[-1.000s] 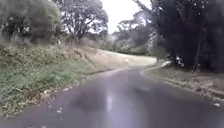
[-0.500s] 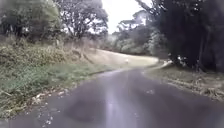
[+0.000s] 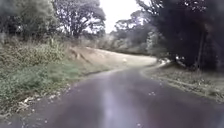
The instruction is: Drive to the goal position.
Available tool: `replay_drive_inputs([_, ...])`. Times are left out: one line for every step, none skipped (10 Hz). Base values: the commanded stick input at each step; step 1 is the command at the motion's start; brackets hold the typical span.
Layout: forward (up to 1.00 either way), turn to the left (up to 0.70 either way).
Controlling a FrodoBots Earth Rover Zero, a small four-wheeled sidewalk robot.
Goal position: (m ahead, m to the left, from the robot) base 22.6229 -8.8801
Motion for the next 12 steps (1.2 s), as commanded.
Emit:
replay_drive_inputs([0.45,-0.27])
replay_drive_inputs([0.45,-0.27])
replay_drive_inputs([0.45,-0.27])
replay_drive_inputs([0.45,0.01])
replay_drive_inputs([0.45,0.02])
replay_drive_inputs([0.45,0.02])
replay_drive_inputs([0.45,0.02])
replay_drive_inputs([0.45,0.03])
replay_drive_inputs([0.45,0.03])
replay_drive_inputs([0.45,0.03])
replay_drive_inputs([0.45,0.02])
replay_drive_inputs([0.45,0.03])
